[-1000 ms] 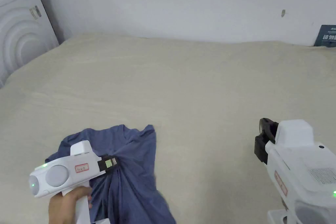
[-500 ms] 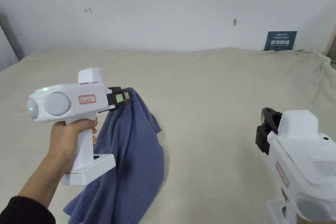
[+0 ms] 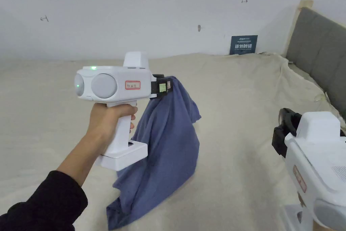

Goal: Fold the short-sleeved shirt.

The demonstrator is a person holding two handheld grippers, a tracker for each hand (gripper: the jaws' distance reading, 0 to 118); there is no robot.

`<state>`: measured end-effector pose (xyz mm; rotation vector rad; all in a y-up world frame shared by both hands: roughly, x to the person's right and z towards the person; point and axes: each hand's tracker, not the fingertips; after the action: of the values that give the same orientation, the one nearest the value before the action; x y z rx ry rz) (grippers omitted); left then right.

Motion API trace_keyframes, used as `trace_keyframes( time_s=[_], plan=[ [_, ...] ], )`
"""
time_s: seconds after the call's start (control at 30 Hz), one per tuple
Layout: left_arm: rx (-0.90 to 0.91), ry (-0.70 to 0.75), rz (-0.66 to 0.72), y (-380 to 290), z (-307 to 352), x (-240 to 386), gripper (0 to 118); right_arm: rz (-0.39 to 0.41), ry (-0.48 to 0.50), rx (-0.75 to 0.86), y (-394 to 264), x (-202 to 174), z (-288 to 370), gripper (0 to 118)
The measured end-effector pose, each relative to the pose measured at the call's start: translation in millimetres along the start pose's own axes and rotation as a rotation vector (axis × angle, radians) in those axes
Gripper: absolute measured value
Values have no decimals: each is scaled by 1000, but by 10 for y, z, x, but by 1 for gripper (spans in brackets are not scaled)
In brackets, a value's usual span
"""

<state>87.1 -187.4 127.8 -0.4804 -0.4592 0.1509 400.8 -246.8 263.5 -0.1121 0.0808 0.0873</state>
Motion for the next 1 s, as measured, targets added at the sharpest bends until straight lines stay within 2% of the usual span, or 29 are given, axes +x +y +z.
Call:
trace_keyframes(
  time_s=[0.23,0.37,0.57,0.67,0.8,0.87,0.93,0.97,1.0],
  plan=[
    [-143,-55,-49,-607,-517,293,2,-10,-33,-24,-86,141,15,0],
    [-232,-72,-16,-1100,-798,250,2,-15,-30,-38,-144,153,-1,0],
    [-434,-5,29,-1772,-1125,74,2,-17,-15,-63,-218,85,-12,0],
    [-527,44,-2,-2077,-1244,29,3,-19,-5,-76,-262,60,-27,0],
    [-584,112,7,-2308,-1317,5,5,-18,9,-89,-294,24,-44,0],
    [-576,118,19,-2303,-1285,21,12,-15,13,-91,-291,-2,-42,0],
    [-561,118,32,-2250,-1252,32,30,-12,18,-90,-280,-22,-33,0],
    [-554,116,44,-2191,-1205,41,45,-10,20,-89,-268,-35,-29,0],
    [-535,109,69,-2123,-1141,48,72,-8,22,-87,-256,-44,-26,0]
  ],
)
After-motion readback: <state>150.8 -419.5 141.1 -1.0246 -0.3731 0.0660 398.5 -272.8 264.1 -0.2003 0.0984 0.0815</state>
